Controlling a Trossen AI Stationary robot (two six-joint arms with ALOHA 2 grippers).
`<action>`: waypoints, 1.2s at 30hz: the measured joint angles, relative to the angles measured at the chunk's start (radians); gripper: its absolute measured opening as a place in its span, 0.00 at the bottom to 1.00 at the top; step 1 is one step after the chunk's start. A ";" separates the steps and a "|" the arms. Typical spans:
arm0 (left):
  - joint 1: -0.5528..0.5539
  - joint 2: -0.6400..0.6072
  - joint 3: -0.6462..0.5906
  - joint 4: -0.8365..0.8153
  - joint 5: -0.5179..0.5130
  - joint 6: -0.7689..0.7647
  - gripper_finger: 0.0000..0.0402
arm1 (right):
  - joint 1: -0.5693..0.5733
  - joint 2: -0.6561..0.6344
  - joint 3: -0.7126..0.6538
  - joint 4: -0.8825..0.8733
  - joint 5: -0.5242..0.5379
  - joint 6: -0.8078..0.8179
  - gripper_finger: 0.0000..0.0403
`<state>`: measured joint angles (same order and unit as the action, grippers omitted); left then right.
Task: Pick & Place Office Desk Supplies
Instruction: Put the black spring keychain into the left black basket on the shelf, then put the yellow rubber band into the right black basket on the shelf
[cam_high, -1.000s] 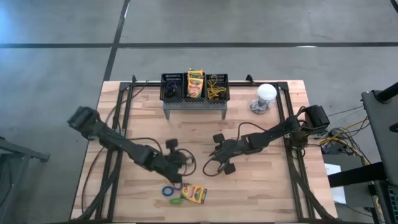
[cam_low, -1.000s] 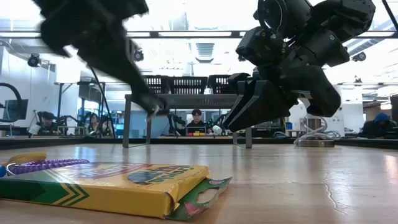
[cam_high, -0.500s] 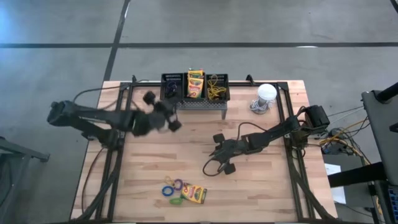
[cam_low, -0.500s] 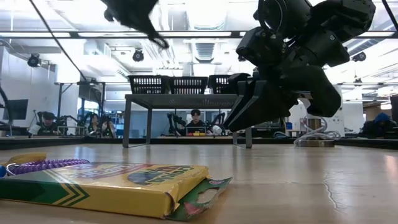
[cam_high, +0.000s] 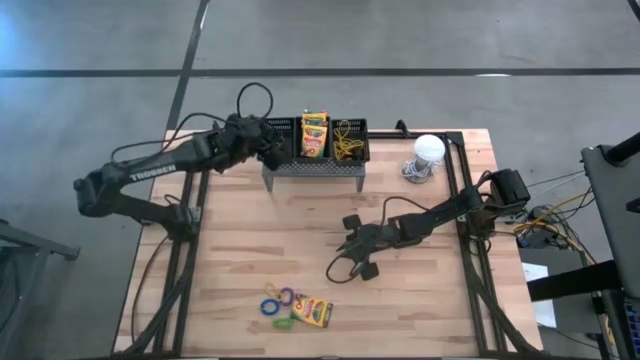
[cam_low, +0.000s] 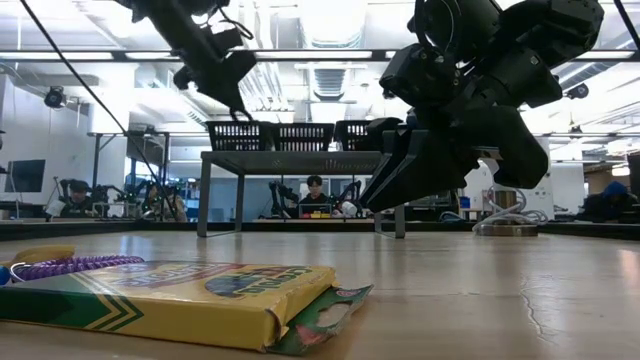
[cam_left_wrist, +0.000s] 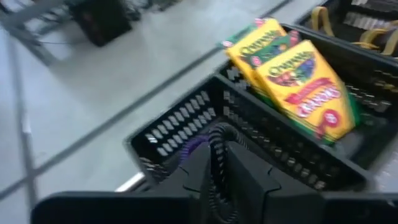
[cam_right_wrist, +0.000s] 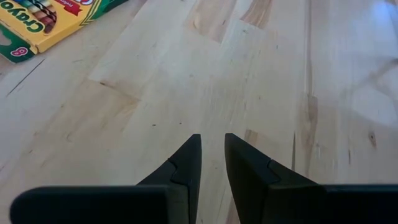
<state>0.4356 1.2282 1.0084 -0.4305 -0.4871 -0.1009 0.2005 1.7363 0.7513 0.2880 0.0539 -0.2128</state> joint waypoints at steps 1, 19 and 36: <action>0.008 0.000 0.000 0.000 0.029 0.000 0.16 | 0.000 0.000 0.000 0.000 0.000 0.000 0.17; -0.242 -0.026 -0.066 0.021 0.424 -0.119 0.36 | 0.000 0.000 0.000 0.025 -0.001 0.008 0.16; -1.203 0.016 -0.478 0.308 -0.186 -0.421 0.32 | -0.001 0.000 0.000 0.042 -0.001 0.004 0.17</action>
<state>-0.7675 1.2443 0.5299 -0.1226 -0.6729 -0.5215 0.1997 1.7367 0.7513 0.3298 0.0528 -0.2089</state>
